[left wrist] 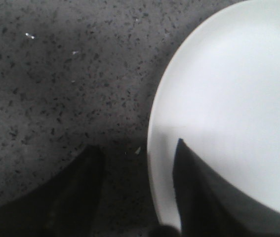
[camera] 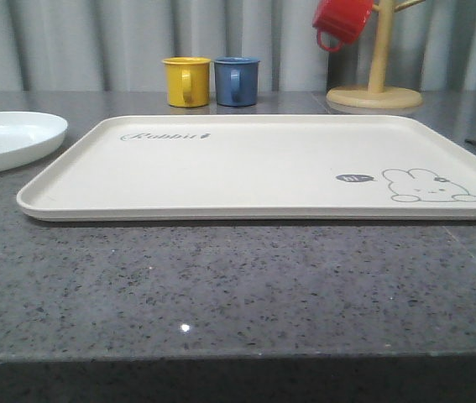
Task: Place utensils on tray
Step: 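Grasp the rim of the white plate with the left gripper, then lift the plate and lower it onto the tray, then release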
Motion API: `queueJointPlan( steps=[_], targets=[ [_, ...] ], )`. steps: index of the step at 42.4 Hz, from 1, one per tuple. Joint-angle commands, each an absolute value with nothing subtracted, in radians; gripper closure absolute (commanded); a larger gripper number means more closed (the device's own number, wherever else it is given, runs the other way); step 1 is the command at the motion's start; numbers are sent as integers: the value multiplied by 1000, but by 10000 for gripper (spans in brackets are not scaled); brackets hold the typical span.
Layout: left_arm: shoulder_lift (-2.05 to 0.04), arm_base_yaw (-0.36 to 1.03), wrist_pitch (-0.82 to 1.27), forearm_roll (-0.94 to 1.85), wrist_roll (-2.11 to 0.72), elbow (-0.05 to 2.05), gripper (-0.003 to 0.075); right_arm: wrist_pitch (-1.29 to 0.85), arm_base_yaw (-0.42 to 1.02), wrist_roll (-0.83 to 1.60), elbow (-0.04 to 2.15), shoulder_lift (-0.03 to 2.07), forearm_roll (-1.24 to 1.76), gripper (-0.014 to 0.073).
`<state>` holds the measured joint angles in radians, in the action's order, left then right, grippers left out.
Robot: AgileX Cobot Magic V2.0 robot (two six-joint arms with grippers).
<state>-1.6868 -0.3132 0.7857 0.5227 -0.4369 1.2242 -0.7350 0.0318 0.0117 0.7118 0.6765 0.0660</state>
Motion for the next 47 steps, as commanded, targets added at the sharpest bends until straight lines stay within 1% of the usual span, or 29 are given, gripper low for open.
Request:
queueJointPlan(
  steps=[1, 4, 9, 17, 24, 34, 41, 47],
  targets=[
    [-1650, -314, 767, 557, -441, 1252, 569, -672, 26, 20, 749, 683, 58, 133],
    [-1650, -314, 771, 557, -441, 1252, 645, -672, 26, 20, 749, 683, 58, 133],
    [-1650, -314, 785, 557, -448, 1263, 742, -672, 26, 20, 749, 683, 58, 133],
    [-1633, -312, 864, 561, -448, 1346, 741, -672, 26, 20, 749, 683, 58, 133],
    [-1594, -253, 912, 561, -455, 1408, 741, -672, 26, 20, 749, 683, 58, 133],
    [-1575, -48, 956, 561, -475, 1438, 741, -672, 26, 20, 749, 683, 58, 133],
    [-1591, 106, 894, 561, -475, 1438, 741, -672, 26, 20, 749, 683, 58, 133],
    [-1631, 186, 836, 561, -475, 1438, 741, -672, 26, 20, 749, 683, 58, 133]
  ],
)
